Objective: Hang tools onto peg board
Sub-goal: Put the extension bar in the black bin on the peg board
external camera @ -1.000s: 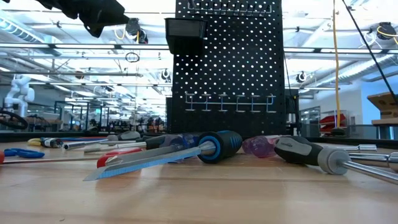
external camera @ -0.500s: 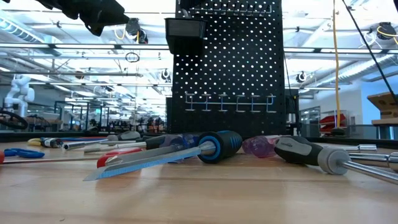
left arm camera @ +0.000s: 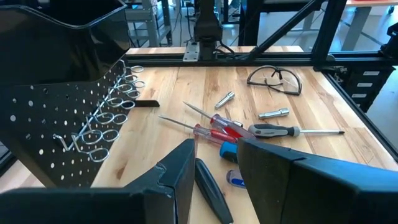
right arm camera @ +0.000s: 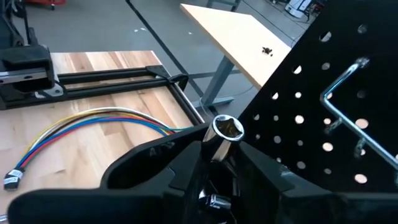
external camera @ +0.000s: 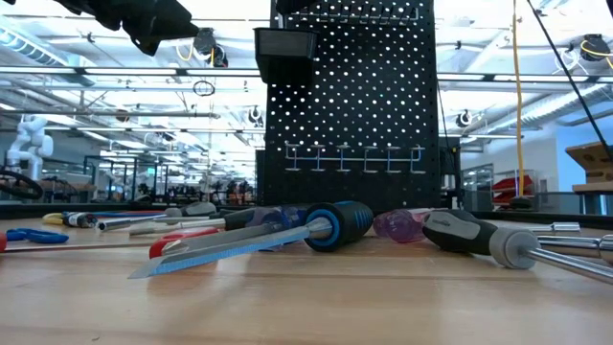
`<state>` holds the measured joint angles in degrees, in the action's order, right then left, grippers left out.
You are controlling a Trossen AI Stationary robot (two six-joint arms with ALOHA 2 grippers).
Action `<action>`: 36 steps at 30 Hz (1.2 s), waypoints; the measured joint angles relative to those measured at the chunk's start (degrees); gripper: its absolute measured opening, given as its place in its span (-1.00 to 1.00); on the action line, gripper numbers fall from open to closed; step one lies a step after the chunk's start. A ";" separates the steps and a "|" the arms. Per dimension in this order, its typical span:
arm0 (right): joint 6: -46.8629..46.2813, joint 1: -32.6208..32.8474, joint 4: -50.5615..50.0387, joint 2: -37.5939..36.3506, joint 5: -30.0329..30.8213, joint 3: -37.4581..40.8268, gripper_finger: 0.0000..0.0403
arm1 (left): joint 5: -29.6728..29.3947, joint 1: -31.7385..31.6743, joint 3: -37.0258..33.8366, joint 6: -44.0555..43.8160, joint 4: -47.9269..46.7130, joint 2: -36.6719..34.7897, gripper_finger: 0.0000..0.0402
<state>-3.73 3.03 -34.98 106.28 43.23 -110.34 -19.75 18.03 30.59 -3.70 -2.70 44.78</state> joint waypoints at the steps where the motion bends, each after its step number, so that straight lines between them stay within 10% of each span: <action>1: -0.06 0.01 -0.34 0.00 -0.06 0.00 -0.54 | 0.00 -0.01 0.00 0.00 0.00 0.01 -0.37; 24: 0.11 3.86 -3.39 0.00 0.17 0.00 -0.10 | 0.02 -0.01 0.00 0.01 -0.31 0.01 -0.37; 36: -23.39 13.25 -35.60 0.00 -15.19 1.31 -0.10 | 0.05 0.00 0.00 -0.46 -2.47 0.04 -0.37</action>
<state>-27.11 16.28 -70.58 106.28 28.03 -109.03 -19.70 18.03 30.59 -4.16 -5.17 44.82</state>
